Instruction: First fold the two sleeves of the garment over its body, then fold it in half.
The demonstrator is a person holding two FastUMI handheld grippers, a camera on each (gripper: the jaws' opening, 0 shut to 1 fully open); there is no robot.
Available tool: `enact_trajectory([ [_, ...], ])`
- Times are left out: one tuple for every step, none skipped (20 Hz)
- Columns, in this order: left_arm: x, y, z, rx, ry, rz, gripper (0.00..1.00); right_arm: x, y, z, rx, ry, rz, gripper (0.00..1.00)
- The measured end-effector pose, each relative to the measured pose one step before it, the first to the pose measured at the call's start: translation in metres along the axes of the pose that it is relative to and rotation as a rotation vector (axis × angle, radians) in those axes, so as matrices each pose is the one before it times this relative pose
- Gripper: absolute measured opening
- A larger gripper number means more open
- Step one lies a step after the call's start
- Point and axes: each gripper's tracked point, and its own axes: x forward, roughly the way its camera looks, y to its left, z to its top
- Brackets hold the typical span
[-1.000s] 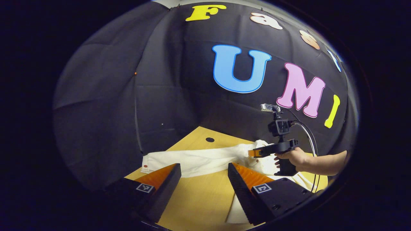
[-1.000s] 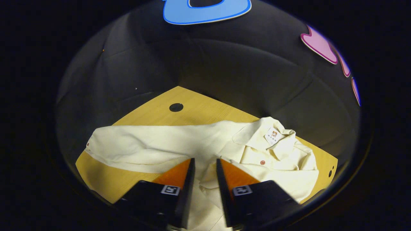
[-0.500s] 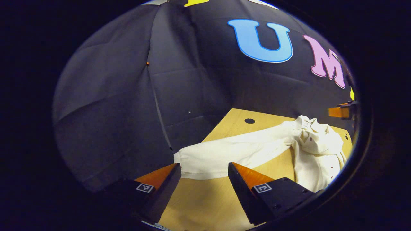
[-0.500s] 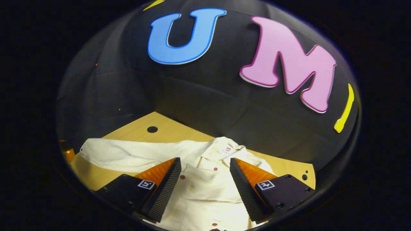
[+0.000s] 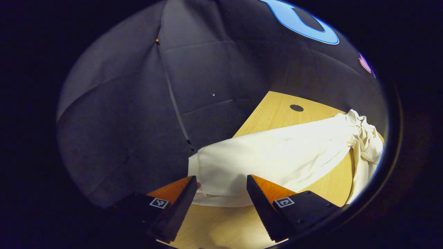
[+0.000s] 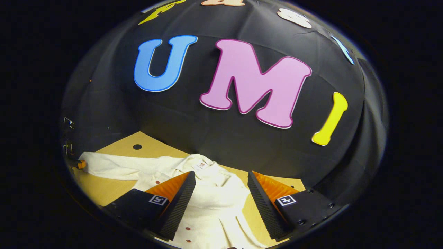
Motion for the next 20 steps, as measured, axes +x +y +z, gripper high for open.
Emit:
enact_trajectory([
  [0.00409, 0.00098, -0.00479, -0.01003, 0.02309, 0.00078, 0.95, -0.00394, -0.01214, -0.00211, 0.00236, -0.00181, -0.01972, 0.98],
  [0.00512, -0.00204, -0.00755, -0.01257, 0.02906, -0.01079, 0.94, -0.00317, -0.01177, -0.00277, -0.00479, -0.0025, -0.02173, 0.97],
  [0.00259, -0.00175, -0.00326, -0.0151, 0.01518, -0.01198, 0.93, -0.00259, -0.01047, -0.00626, -0.00504, 0.00745, -0.02177, 0.97],
  [0.0022, 0.0002, 0.0048, -0.00628, -0.02495, -0.01568, 0.95, -0.00107, -0.0077, -0.0071, 0.00217, 0.0117, -0.01192, 0.98],
  [0.00215, -0.0015, -0.00307, 0.00223, 0.01833, -0.00332, 0.92, -0.00074, -0.00615, -0.0072, 0.0122, 0.01733, -0.00765, 0.97],
  [0.00142, -0.00545, 0.00404, 0.01118, -0.01222, -0.01949, 0.82, -0.00141, -0.00415, -0.00661, 0.01059, 0.01285, -0.00749, 0.98],
  [0.00273, -0.0059, 0.00059, 0.00617, -0.00434, -0.02849, 0.78, -0.0003, -0.00539, -0.00605, 0.00791, 0.0096, -0.00698, 0.98],
  [0.00043, -0.00077, 0.00676, -0.01439, -0.02025, -0.00918, 0.53, -0.00094, -0.00695, -0.00493, 0.00357, 0.00763, -0.01075, 0.98],
  [0.00184, -0.00141, 0.0012, -0.01124, -0.00401, -0.00911, 0.28, -0.00027, -0.00672, -0.00477, 0.00369, 0.00586, -0.0109, 0.98],
  [-0.00088, 0.00004, 0.00204, -0.0093, -0.00395, -0.00441, 0.16, -0.00144, -0.00716, -0.00444, 0.01156, 0.00453, -0.01027, 0.98],
  [-0.00022, -0.00045, 0.00334, -0.00742, -0.00685, -0.00173, 0.12, 0.00035, -0.00382, -0.00234, 0.00833, 0.00312, -0.00472, 0.98],
  [-0.00072, -0.00372, 0.00197, -0.01149, -0.00207, -0.00548, 0.07, 0.00016, -0.00627, -0.00369, 0.00611, 0.00414, -0.00625, 0.98],
  [-0.00266, -0.0041, 0.00547, -0.00637, -0.00489, -0.00152, 0.07, 0.00035, -0.00752, -0.00235, 0.00175, 0.00248, -0.00742, 0.98],
  [-0.00303, -0.00479, 0.00726, 0.00266, -0.01493, -0.00319, 0.06, 0.00119, -0.00656, -0.00207, 0.00164, 0.00243, -0.00711, 0.98],
  [-0.00488, -0.00951, 0.01289, 0.00393, -0.02892, -0.01247, 0.06, 0.00026, -0.00666, -0.0025, 0.00382, 0.00237, -0.00656, 0.98],
  [-0.00602, -0.01564, 0.016, 0.01084, -0.03652, -0.01743, 0.07, 0.00094, -0.0064, -0.00188, 0.00575, -0.00126, -0.00669, 0.98],
  [-0.0043, -0.01822, 0.01709, 0.01929, -0.03508, -0.02154, 0.06, 0.00066, -0.00676, -0.0031, 0.00529, 0.00028, -0.00572, 0.97],
  [-0.00371, -0.02393, 0.01673, 0.02186, -0.03187, -0.02586, 0.06, 0.00103, -0.00768, -0.00391, 0.00367, 0.00332, -0.00473, 0.98],
  [-0.00373, -0.02457, 0.0195, 0.02231, -0.03429, -0.02844, 0.06, 0.00061, -0.00626, -0.0051, 0.00205, 0.00633, -0.00284, 0.97],
  [-0.00488, -0.02457, 0.01922, 0.02421, -0.03546, -0.03204, 0.06, 0.00178, -0.00562, -0.00689, 0.00033, 0.00557, -0.00419, 0.98],
])
